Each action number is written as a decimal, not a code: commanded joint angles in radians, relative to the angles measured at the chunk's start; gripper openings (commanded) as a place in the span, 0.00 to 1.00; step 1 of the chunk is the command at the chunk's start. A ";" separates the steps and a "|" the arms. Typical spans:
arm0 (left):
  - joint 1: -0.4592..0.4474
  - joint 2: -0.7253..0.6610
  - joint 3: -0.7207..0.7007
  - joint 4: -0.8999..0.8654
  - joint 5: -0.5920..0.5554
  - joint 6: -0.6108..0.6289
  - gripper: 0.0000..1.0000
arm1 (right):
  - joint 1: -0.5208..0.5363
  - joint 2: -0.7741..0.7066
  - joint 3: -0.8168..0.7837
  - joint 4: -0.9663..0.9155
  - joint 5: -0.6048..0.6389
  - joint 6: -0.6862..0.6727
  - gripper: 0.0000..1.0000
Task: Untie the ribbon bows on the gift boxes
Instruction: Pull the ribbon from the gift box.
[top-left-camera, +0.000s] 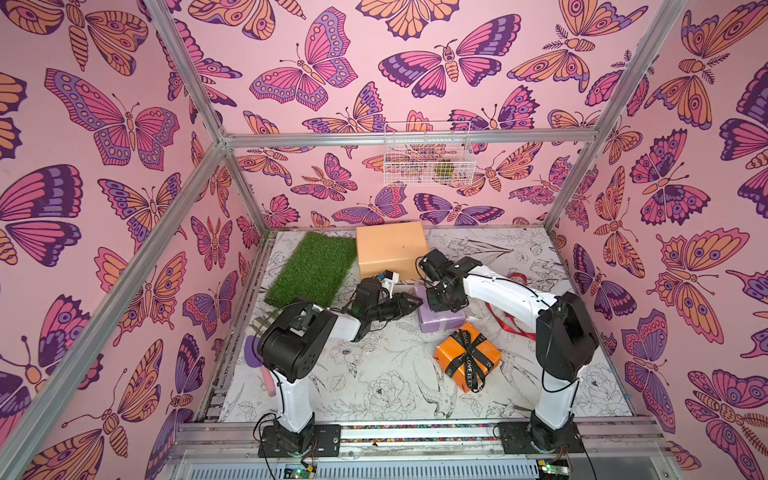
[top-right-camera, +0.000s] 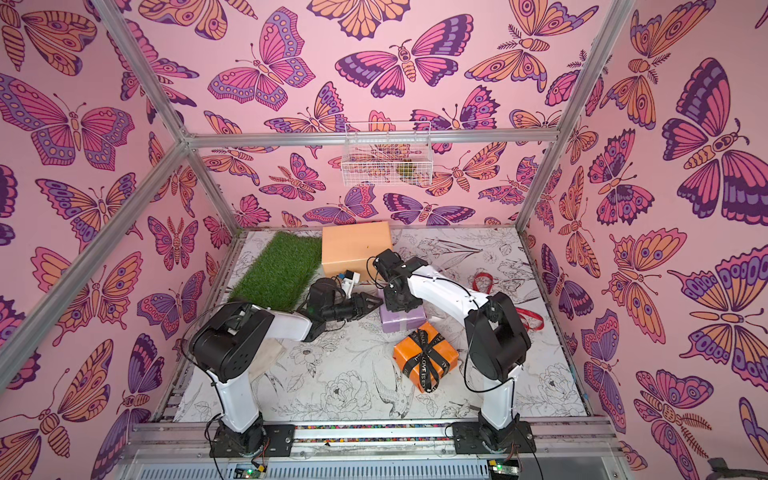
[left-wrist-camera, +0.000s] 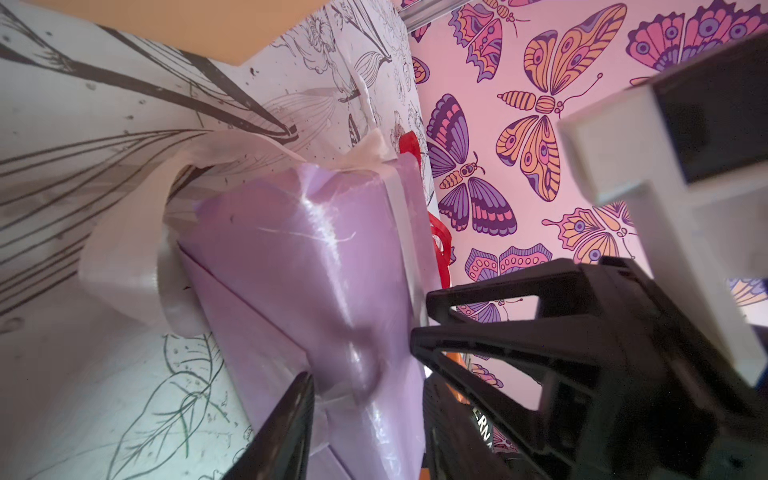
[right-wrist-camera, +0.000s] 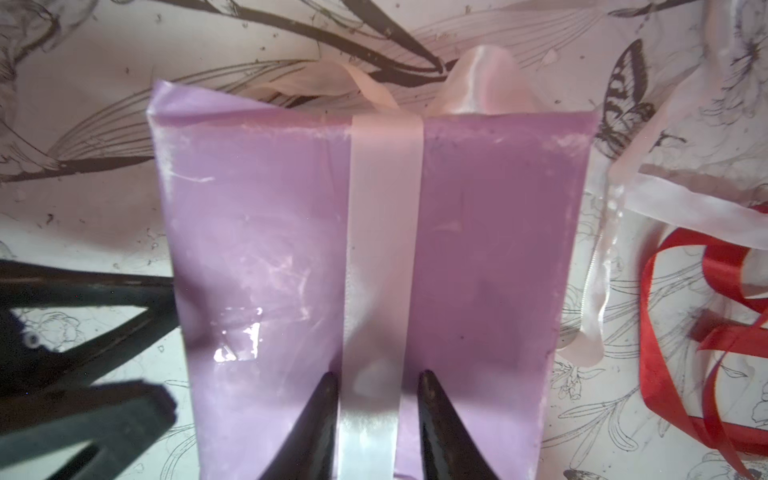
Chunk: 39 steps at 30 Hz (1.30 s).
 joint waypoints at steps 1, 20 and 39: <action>-0.002 -0.031 0.023 -0.080 -0.018 0.061 0.46 | 0.001 0.039 -0.008 -0.003 -0.028 -0.006 0.34; -0.002 -0.067 0.080 -0.245 -0.061 0.152 1.00 | -0.174 -0.075 -0.284 0.522 -0.673 0.084 0.00; -0.001 -0.043 0.099 -0.367 -0.194 0.213 1.00 | -0.275 -0.103 -0.482 1.000 -0.973 0.339 0.00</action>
